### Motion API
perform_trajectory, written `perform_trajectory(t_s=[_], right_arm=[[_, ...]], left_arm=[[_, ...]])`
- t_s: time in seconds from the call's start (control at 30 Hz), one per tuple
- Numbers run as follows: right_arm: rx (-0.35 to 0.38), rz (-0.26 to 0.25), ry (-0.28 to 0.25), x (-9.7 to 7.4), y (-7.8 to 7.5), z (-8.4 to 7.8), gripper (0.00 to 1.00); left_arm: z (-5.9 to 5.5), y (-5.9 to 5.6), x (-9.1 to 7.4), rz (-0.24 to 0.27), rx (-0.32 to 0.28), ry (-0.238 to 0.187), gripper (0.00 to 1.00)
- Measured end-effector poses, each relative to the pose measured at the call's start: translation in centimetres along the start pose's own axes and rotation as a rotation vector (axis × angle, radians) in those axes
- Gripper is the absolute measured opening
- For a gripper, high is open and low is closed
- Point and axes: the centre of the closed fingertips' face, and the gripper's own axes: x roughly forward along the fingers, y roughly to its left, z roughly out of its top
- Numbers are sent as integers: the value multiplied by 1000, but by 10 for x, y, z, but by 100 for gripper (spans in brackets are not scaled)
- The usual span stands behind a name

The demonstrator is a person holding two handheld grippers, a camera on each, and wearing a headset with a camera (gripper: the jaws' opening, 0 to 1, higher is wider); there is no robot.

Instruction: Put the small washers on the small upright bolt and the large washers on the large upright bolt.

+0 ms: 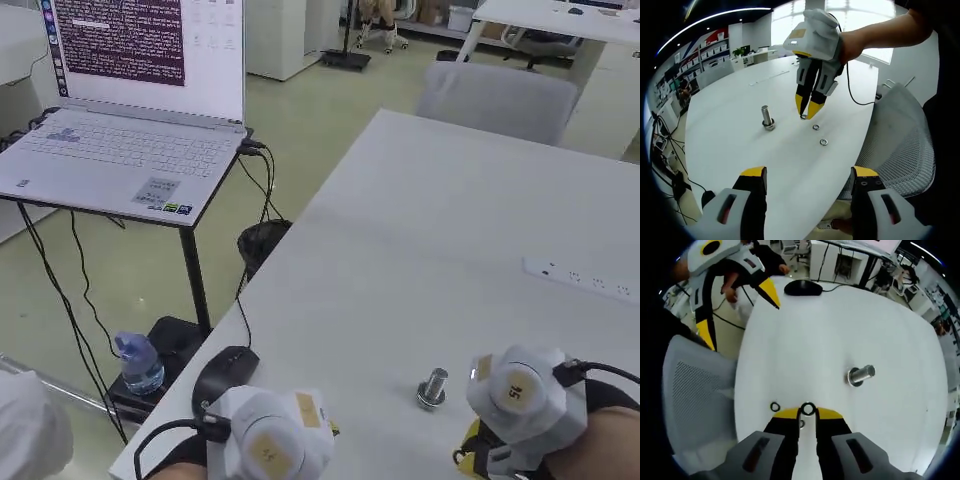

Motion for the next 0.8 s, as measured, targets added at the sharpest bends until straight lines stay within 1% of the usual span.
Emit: perform_trajectory(t_s=[0.07,0.23,0.27,0.3,0.43,0.53,0.67,0.8], right_arm=[[15,-7,-2,-7,-1,-7,12],[60,-28,6,-21,-7,-31,12],[63,-29,8,-22,-7,-33,12],[76,-35,11,-25,-10,-39,12],[117,-51,11,-33,-19,-54,12],[150,-58,10,-35,-28,-63,12],[170,-69,16,-36,-39,-72,12],[179,-79,25,-36,-51,-76,12]], left_arm=[[2,0,1,1,0,-2,68],[7,1,2,6,-6,-14,69],[7,1,2,6,-6,-14,69],[7,2,2,9,-6,-12,70],[6,3,2,13,-9,-5,71],[4,5,2,17,-10,2,72],[5,6,1,23,-15,4,73],[6,8,2,27,-16,10,74]])
